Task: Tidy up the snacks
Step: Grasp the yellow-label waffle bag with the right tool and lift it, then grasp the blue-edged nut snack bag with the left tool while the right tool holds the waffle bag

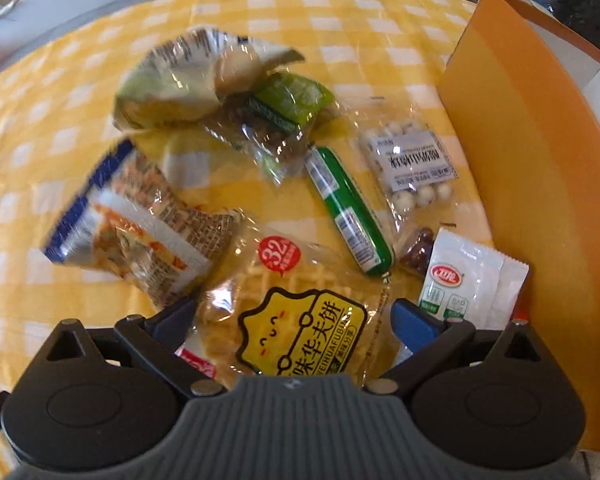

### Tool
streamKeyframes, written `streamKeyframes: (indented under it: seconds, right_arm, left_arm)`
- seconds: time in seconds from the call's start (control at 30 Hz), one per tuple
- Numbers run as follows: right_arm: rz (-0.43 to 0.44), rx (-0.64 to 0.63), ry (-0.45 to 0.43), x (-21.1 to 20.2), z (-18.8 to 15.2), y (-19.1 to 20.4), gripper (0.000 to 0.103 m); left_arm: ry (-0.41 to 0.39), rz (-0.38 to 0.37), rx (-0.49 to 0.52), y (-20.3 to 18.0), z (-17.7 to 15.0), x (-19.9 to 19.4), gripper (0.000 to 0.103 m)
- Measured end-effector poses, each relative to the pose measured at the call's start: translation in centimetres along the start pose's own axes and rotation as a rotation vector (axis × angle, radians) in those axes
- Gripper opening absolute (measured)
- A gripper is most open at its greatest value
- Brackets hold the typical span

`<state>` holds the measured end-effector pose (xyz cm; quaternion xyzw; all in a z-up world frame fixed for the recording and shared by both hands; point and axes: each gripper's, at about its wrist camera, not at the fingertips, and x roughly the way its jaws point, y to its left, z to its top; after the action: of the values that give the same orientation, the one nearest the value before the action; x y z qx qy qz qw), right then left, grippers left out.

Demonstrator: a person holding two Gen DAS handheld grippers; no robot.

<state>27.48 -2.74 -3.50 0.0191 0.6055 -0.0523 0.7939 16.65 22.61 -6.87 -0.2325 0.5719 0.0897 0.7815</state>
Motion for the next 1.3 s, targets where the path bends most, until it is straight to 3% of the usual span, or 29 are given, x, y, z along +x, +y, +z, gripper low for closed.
streamKeyframes:
  seconds: [0.17, 0.4, 0.67, 0.93, 1.0, 1.1, 1.3]
  right_arm:
    - [0.013, -0.031, -0.059, 0.1, -1.6, 0.1, 0.099]
    - [0.063, -0.074, -0.073, -1.0, -2.2, -1.3, 0.083]
    - [0.171, -0.029, -0.059, -1.8, -2.2, -3.3, 0.079]
    - [0.138, 0.033, -0.025, -0.4, -1.4, -2.9, 0.090]
    - [0.052, -0.063, -0.074, -0.4, -2.2, -1.0, 0.085]
    - [0.039, -0.145, -0.139, -1.1, -3.2, -0.1, 0.078]
    - [0.215, -0.052, -0.082, -1.7, -2.5, -3.6, 0.076]
  left_arm:
    - [-0.014, 0.006, 0.019, -0.8, 0.0, -0.7, 0.085]
    - [-0.039, 0.019, 0.045, -2.2, -0.4, -2.3, 0.085]
    - [-0.061, 0.025, 0.080, -4.7, -0.7, -3.4, 0.085]
    - [-0.039, 0.033, 0.095, -5.6, -1.1, -2.7, 0.085]
    - [-0.031, 0.036, 0.109, -5.8, -1.3, -2.5, 0.085]
    - [-0.027, 0.043, 0.113, -5.8, -1.5, -2.4, 0.085]
    - [-0.027, 0.052, 0.118, -6.6, -1.7, -1.8, 0.085]
